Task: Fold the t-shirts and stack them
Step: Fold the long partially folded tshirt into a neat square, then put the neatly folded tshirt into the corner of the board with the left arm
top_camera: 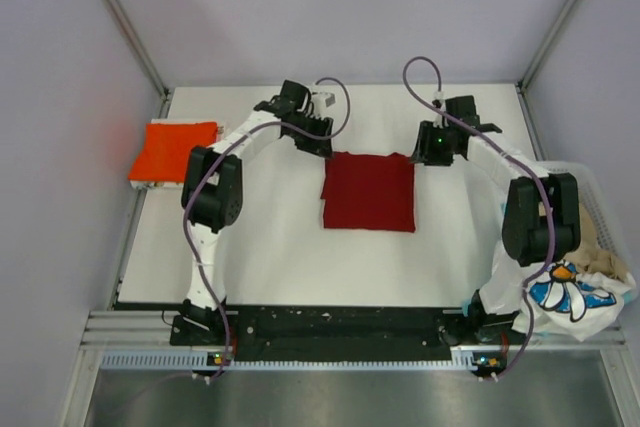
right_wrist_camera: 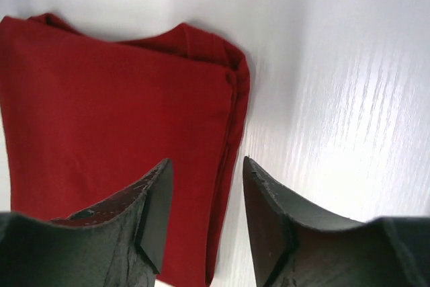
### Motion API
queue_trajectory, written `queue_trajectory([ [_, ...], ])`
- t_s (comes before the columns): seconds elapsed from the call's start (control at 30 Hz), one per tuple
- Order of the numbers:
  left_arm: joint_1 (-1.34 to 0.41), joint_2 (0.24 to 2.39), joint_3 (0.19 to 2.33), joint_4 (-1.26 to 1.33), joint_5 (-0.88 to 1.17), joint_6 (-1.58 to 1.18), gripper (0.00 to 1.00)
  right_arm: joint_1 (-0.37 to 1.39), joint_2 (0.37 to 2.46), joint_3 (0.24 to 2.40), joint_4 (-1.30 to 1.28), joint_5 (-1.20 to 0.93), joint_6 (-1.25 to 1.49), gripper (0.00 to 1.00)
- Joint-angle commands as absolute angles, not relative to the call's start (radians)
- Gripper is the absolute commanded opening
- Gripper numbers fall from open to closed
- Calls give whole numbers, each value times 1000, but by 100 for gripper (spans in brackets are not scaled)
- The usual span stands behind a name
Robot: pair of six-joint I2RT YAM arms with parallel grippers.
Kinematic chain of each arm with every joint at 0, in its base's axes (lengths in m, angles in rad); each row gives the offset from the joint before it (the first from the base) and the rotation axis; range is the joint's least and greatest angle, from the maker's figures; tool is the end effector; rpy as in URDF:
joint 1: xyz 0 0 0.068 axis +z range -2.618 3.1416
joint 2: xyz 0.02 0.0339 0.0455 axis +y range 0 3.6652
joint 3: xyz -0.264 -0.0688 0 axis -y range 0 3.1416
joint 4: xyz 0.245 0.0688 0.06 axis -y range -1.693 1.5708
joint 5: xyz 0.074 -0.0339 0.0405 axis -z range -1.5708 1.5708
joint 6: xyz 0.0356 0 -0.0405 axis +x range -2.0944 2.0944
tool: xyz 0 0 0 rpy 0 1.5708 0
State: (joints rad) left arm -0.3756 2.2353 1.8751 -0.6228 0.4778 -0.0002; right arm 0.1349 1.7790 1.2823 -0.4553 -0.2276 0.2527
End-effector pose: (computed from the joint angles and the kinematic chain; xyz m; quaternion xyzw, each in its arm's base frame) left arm 0.4515 -0.1956 0.2032 0.2409 0.9008 -0.2751 0.2342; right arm 0.3770 0.0593 0.2193 0.0212 0.9468 0.1644 0.2760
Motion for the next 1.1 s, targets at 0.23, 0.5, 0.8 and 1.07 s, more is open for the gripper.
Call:
queue_trajectory([
  [0.23,-376,2114,1614,-466,572,-182,54,132,1713,1103,-394,-362,287,51],
  [0.5,-406,2258,1638,-462,672,-250,53,133,1691,1091,-374,-390,287,52],
  [0.8,-355,2231,1664,-478,813,-229,0,133,1569,1058,-388,-356,258,91],
  [1.07,-223,2074,1681,-747,672,147,0,132,1445,1026,-439,-301,196,99],
])
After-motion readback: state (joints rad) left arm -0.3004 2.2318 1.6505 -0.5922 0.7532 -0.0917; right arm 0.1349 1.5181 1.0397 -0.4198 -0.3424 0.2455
